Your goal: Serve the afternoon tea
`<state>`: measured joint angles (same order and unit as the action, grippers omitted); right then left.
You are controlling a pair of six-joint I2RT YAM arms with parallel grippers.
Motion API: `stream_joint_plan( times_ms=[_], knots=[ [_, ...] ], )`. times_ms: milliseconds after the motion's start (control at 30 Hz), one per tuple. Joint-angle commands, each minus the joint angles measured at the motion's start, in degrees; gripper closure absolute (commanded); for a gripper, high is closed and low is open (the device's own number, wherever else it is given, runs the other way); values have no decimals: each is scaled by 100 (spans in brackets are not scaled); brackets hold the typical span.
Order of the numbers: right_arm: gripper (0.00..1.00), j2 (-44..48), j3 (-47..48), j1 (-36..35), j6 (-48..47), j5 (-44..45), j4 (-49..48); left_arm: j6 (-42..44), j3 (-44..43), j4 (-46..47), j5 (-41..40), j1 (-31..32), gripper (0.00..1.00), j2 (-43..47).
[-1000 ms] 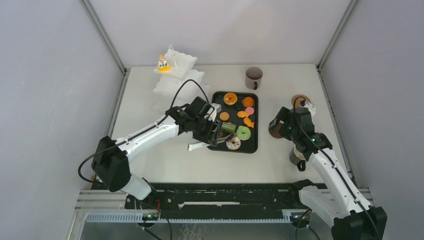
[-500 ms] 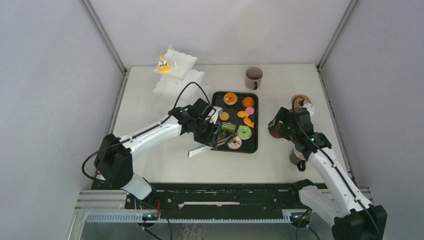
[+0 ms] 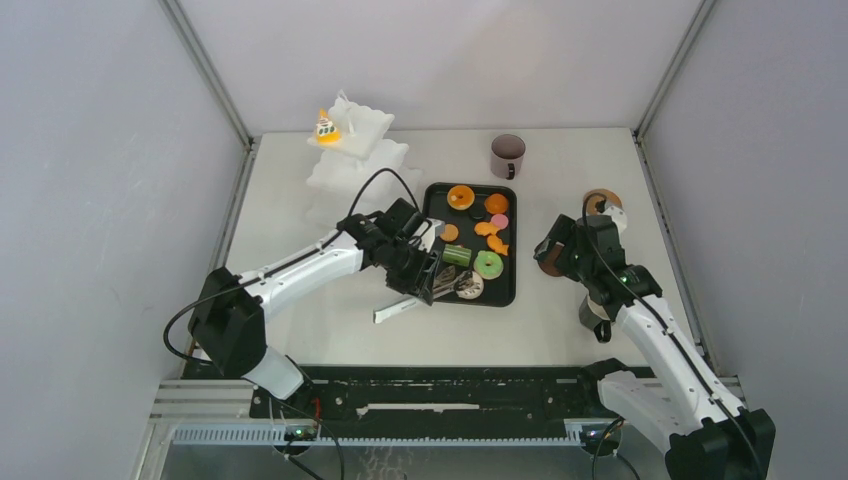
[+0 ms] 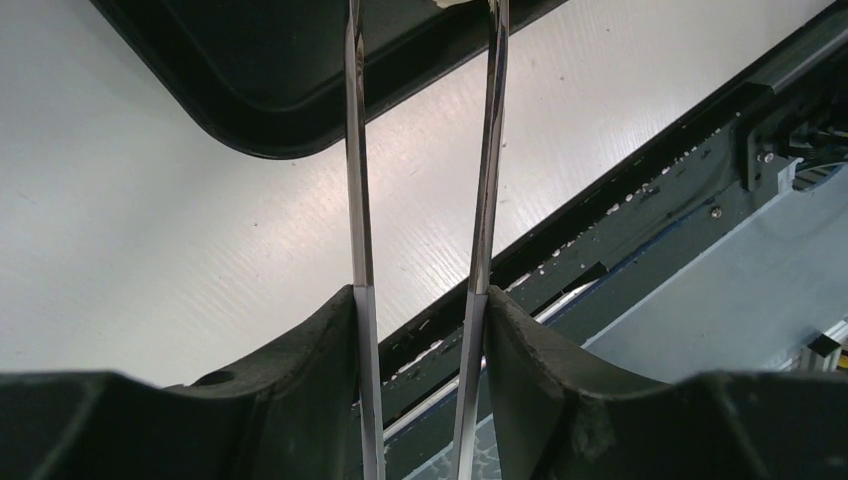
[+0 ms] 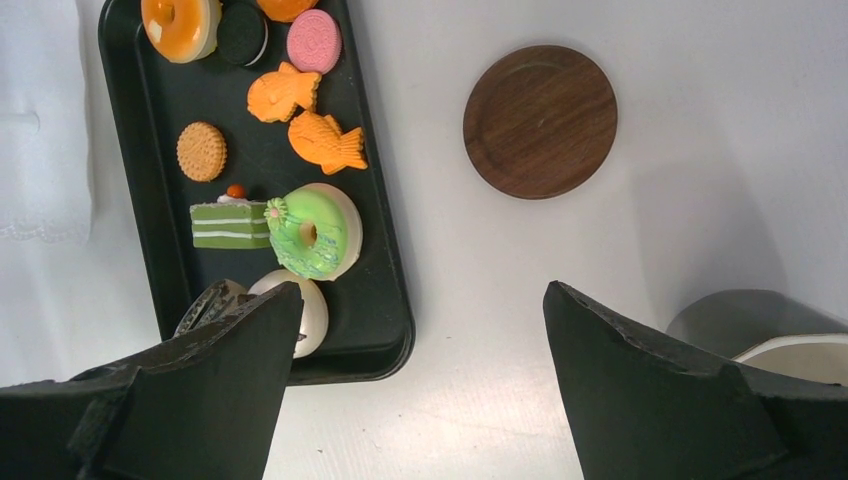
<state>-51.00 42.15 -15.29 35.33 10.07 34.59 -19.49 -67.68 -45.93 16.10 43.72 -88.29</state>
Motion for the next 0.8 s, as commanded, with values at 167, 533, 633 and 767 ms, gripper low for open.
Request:
stream_joint_plan(
  times_ms=[167,533,633,767],
  knots=[
    [2,58,155,-105,114,150,-83,-19,-211,76,429,39,49,-8],
    [2,74,153,-141,99,137,-100,-82,-309,21,347,40,70,-2],
    [2,75,154,-149,107,120,-110,-90,-382,-30,343,40,82,68],
    [2,84,161,-167,117,118,-119,-100,-570,-156,276,40,91,190]
  ],
)
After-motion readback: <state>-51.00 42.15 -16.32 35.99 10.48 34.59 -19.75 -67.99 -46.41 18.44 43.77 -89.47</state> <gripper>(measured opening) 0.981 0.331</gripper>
